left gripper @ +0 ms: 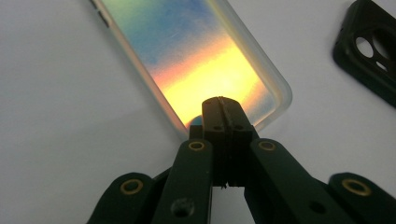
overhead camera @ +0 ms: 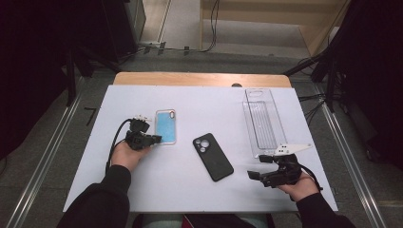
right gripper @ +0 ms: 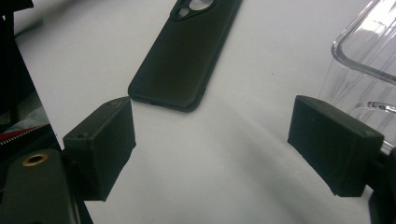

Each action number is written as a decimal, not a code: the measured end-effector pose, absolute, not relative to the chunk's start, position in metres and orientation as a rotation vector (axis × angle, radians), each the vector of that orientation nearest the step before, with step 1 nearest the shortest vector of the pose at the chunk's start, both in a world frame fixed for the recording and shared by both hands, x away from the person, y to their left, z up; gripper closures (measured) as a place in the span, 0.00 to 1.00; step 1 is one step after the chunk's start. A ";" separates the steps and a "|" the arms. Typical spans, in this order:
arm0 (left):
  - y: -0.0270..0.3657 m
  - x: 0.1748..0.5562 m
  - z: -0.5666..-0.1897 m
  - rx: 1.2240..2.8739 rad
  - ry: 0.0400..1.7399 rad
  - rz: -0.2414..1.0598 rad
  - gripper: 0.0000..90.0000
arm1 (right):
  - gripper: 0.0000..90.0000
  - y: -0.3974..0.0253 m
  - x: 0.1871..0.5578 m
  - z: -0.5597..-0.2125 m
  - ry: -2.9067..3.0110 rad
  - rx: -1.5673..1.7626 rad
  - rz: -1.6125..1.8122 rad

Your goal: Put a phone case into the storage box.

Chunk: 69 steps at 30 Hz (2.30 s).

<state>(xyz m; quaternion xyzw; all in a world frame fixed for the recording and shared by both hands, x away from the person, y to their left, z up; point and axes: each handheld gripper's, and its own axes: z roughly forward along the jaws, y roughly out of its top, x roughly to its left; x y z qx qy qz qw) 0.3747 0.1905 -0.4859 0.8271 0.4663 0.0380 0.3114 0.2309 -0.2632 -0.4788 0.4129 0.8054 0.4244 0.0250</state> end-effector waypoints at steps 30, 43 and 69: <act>0.211 0.341 -0.457 2.031 1.074 -0.030 0.51 | 0.15 -0.263 0.230 -0.478 2.488 1.269 1.336; 0.205 0.302 -0.462 2.074 0.930 -0.088 0.35 | 0.15 -0.264 0.231 -0.478 2.488 1.260 1.349; 0.212 0.273 -0.462 2.091 0.901 -0.097 0.29 | 0.15 -0.263 0.232 -0.479 2.504 1.261 1.340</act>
